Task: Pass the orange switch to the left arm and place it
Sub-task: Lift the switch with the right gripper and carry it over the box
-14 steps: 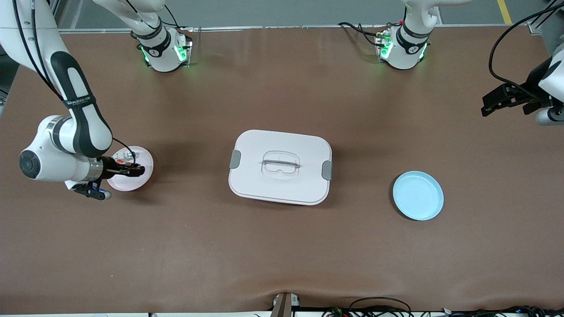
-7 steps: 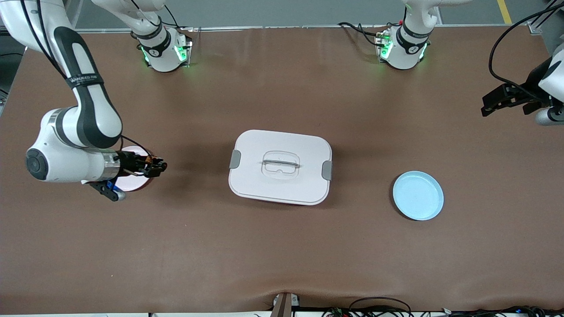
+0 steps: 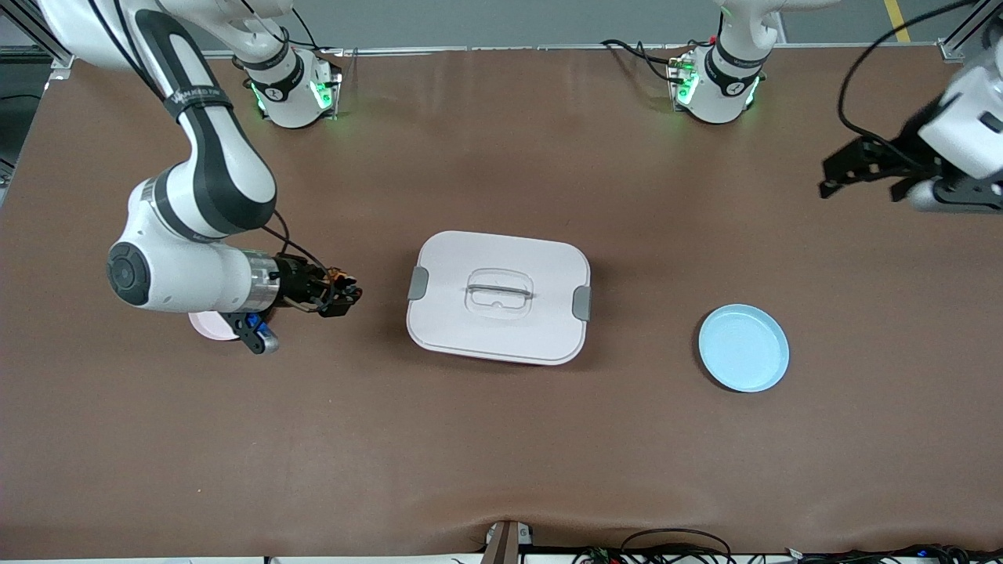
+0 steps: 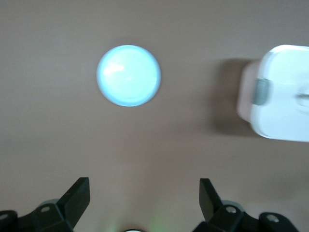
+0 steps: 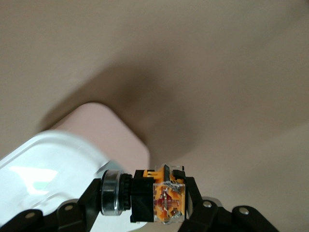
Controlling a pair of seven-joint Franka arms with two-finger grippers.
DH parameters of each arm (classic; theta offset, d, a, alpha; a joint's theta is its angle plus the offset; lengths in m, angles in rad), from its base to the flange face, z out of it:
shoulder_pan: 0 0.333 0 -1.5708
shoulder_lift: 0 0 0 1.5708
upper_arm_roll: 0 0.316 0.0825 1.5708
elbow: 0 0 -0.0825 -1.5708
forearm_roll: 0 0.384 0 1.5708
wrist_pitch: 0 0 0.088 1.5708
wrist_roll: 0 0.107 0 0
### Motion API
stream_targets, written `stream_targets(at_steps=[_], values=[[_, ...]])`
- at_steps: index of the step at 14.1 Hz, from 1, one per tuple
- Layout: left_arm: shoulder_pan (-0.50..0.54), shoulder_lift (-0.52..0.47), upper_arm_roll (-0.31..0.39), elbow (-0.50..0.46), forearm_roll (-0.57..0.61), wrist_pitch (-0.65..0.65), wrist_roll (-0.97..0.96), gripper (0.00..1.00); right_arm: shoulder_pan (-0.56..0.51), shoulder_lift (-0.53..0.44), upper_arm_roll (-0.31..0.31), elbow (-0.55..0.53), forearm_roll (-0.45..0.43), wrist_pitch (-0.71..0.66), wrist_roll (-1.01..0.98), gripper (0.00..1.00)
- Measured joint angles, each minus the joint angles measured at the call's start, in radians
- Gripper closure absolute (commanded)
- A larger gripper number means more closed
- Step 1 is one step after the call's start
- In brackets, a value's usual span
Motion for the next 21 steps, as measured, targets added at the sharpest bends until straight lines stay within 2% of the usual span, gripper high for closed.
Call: stream_targets(at_steps=[6,9,12,16,19,21], values=[[-0.004,-0.007,-0.063,-0.028,-0.239,0.054,-0.009,0.0,0.097,0.0,0.002,0.122,0.076,0.0,0.242,1.0],[-0.006,-0.013,-0.107,-0.094,-0.364,0.147,-0.019,0.0,0.11,0.0,0.002,0.154,0.144,0.0,0.321,1.0],[-0.006,-0.051,-0.146,-0.196,-0.486,0.252,-0.02,0.0,0.128,0.007,0.002,0.19,0.175,0.002,0.428,1.0],[-0.006,-0.084,-0.227,-0.283,-0.598,0.399,-0.059,0.0,0.175,0.051,0.002,0.276,0.18,0.028,0.606,1.0],[-0.007,-0.082,-0.293,-0.315,-0.627,0.526,-0.116,0.0,0.218,0.07,0.002,0.296,0.181,0.118,0.689,1.0],[-0.007,-0.075,-0.313,-0.323,-0.664,0.589,-0.149,0.0,0.252,0.076,0.002,0.299,0.181,0.164,0.731,1.0]])
